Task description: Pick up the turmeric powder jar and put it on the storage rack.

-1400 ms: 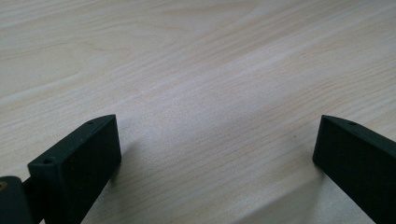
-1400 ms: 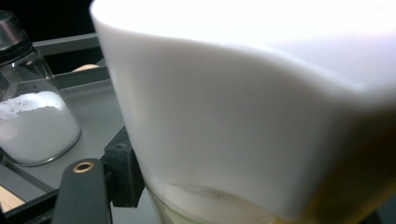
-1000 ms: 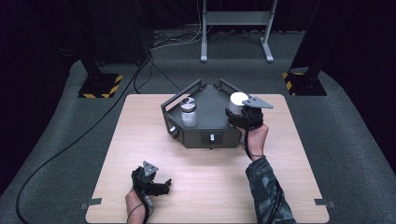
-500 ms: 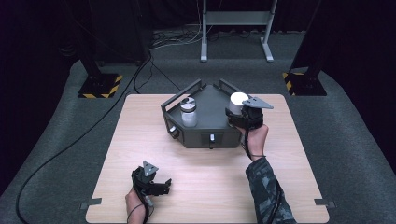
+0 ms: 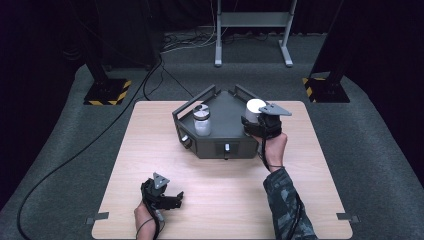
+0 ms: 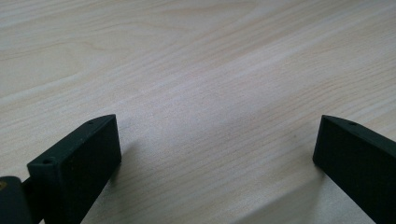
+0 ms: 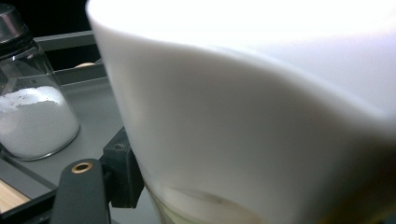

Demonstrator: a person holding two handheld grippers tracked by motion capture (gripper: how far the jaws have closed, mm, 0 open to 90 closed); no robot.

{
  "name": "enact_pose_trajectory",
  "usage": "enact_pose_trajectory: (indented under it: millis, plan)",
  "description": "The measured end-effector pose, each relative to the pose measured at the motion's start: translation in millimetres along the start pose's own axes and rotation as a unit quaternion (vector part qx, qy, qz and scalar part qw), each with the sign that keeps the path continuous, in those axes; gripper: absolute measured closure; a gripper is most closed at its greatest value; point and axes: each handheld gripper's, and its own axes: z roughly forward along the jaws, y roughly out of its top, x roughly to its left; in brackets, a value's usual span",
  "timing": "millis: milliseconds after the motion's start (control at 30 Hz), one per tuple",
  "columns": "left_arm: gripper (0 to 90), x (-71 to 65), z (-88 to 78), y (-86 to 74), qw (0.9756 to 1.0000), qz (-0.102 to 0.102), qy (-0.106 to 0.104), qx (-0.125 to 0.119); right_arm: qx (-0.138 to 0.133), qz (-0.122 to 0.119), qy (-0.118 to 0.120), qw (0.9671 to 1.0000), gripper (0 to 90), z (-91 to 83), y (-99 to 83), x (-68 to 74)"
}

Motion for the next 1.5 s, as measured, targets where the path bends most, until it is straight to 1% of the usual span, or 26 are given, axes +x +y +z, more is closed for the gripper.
enact_pose_trajectory:
  millis: [233, 300, 400, 433, 500, 633, 767, 867, 1000, 1100, 1200, 1300, 1367, 1467, 1500]
  plan:
    - [0.7, 0.0, 0.0, 0.0, 1.0000, 0.000, 0.000, 0.000, 0.005, -0.002, 0.001, 1.0000, 28.4, 0.3, 2.6, -0.6]
    - [0.7, 0.0, 0.0, 0.0, 1.0000, 0.000, 0.000, 0.000, 0.005, -0.001, -0.003, 1.0000, 16.1, 0.5, 2.3, 1.0]
    - [0.7, 0.0, 0.0, 0.0, 1.0000, 0.000, 0.000, 0.000, 0.011, -0.003, 0.001, 0.9999, 4.2, -0.4, 3.7, 1.2]
    - [0.7, 0.0, 0.0, 0.0, 1.0000, 0.000, 0.000, 0.000, 0.019, -0.007, 0.004, 0.9998, 2.8, -1.2, 6.1, 1.3]
    - [0.7, 0.0, -0.1, 0.0, 1.0000, 0.000, 0.000, 0.000, 0.023, -0.008, 0.008, 0.9997, 0.0, -3.9, 6.8, 1.1]
    - [0.7, -0.1, -0.1, 0.0, 1.0000, 0.000, 0.000, 0.000, 0.033, -0.012, 0.011, 0.9993, 0.0, -14.8, 7.6, 1.4]
    - [0.7, -0.1, -0.1, 0.0, 1.0000, 0.000, 0.000, 0.000, 0.040, -0.023, 0.010, 0.9989, 0.0, -30.8, 2.3, 1.8]
    - [0.7, -0.2, -0.1, 0.0, 1.0000, 0.000, 0.000, 0.000, 0.043, -0.024, 0.013, 0.9987, 0.0, -43.8, -7.5, 1.3]
    - [0.7, -0.2, 0.0, 0.0, 1.0000, 0.000, 0.000, 0.000, 0.044, -0.023, 0.011, 0.9987, 0.0, -62.0, -26.2, 4.5]
    - [0.7, -0.1, 0.0, -0.1, 1.0000, 0.000, 0.000, 0.000, 0.048, -0.025, 0.008, 0.9985, 0.0, -75.6, -42.1, 10.4]
    - [0.6, 0.0, 0.0, 0.1, 1.0000, 0.000, 0.000, 0.000, 0.060, -0.025, 0.002, 0.9979, 0.0, -87.3, -59.5, 15.8]
    - [0.7, 0.0, 0.0, 0.0, 1.0000, 0.000, 0.000, 0.000, 0.072, -0.019, 0.000, 0.9972, 0.0, -96.1, -75.7, 16.7]
    - [0.6, -0.1, 0.0, 0.0, 1.0000, 0.000, 0.000, 0.000, 0.079, -0.012, -0.004, 0.9968, 0.0, -103.5, -90.3, 17.3]
    - [0.6, 0.0, 0.0, 0.1, 1.0000, 0.000, 0.000, 0.000, 0.094, 0.005, -0.002, 0.9955, 0.0, -110.1, -107.3, 14.6]
    - [0.6, 0.0, 0.1, 0.1, 1.0000, 0.000, 0.000, 0.000, 0.100, 0.006, -0.004, 0.9950, 0.0, -111.1, -111.2, 14.8]
